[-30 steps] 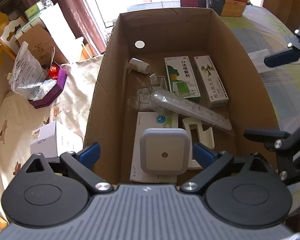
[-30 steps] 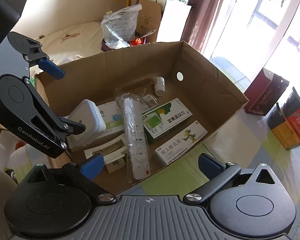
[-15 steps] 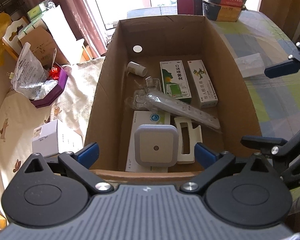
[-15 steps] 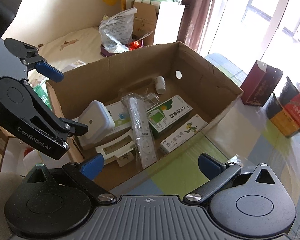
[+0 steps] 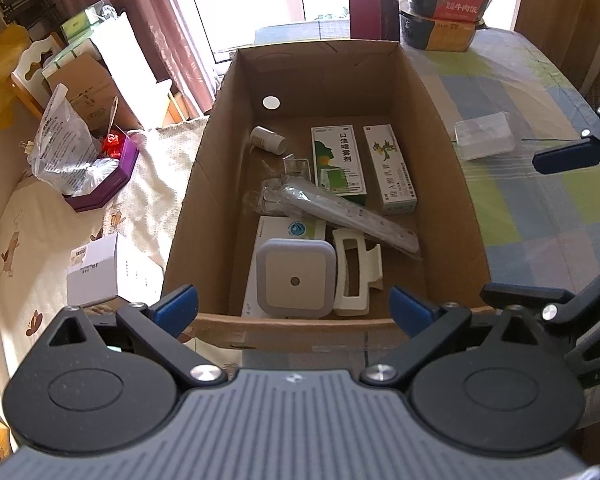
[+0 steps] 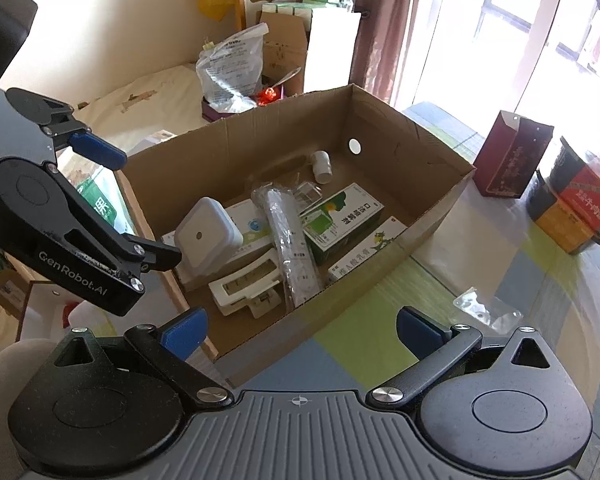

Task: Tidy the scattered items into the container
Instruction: 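Withdraw both tools from the cardboard box toward the clear plastic container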

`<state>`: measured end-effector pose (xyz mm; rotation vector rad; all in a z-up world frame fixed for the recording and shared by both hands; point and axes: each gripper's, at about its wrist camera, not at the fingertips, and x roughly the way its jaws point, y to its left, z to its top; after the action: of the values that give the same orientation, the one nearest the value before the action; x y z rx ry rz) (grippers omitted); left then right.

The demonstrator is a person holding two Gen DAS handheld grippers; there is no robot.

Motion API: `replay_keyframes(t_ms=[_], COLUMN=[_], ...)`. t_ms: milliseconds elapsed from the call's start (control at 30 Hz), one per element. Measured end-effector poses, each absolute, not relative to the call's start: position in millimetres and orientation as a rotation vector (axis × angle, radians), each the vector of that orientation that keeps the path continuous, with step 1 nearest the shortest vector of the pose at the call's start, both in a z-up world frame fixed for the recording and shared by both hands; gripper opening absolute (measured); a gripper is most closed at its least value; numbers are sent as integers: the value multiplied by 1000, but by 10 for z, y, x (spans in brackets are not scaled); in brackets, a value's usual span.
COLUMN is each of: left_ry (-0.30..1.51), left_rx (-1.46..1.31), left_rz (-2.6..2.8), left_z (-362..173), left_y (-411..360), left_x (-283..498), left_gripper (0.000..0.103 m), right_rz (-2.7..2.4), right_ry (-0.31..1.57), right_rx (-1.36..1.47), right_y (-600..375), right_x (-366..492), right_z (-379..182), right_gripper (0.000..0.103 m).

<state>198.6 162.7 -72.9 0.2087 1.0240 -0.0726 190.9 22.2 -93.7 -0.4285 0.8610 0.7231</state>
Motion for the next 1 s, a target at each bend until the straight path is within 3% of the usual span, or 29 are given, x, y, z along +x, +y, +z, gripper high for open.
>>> replay_keyframes(t_ms=[1000], left_ry=[999], left_rx=[163], left_rz=[-99], left_z=[-496], left_y=[1110], left_x=[1489], left_gripper=[100], right_rz=[694], right_ry=[863], right_rx=[-307], right_y=[-461], right_x=[1423], right_z=[-776], right_gripper=[103])
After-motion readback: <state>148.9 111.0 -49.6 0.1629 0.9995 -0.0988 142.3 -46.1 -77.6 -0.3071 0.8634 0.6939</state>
